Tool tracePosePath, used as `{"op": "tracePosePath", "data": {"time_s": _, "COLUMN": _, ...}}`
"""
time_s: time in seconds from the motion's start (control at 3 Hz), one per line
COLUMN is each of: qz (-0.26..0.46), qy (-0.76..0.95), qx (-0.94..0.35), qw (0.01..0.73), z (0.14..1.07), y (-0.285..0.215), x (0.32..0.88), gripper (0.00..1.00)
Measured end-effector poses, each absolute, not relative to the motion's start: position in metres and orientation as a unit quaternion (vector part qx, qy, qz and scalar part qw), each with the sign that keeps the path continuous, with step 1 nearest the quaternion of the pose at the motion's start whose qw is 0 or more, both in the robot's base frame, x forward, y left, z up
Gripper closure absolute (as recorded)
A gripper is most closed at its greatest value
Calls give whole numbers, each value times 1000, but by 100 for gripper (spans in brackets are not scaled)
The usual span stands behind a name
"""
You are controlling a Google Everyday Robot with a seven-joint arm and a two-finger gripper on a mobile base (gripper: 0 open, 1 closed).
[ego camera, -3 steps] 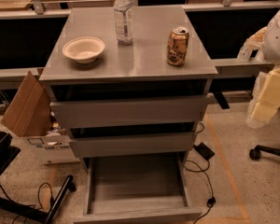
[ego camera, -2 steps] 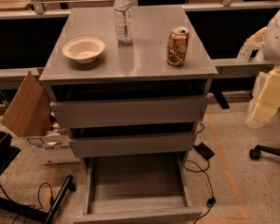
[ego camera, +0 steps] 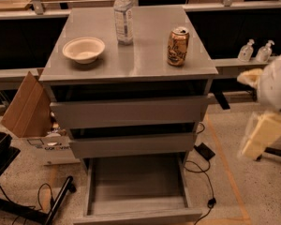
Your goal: Close bottom drawer
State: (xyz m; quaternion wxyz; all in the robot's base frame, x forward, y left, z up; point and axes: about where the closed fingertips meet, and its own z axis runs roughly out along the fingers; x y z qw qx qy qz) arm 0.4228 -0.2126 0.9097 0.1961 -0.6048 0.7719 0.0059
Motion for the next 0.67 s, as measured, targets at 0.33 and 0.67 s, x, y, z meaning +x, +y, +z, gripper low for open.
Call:
{"op": "tracePosePath", "data": {"time_s": 0.33, "qz": 27, "qy": 766, "qx": -602, "qw": 223, "z": 846, "y": -216, "x": 396, "gripper": 0}}
{"op": "tracePosePath", "data": {"time_s": 0.67, "qz": 50, "qy": 769, "qx": -596, "qw": 226, "z": 764, "y": -211, "x": 380, "gripper": 0}}
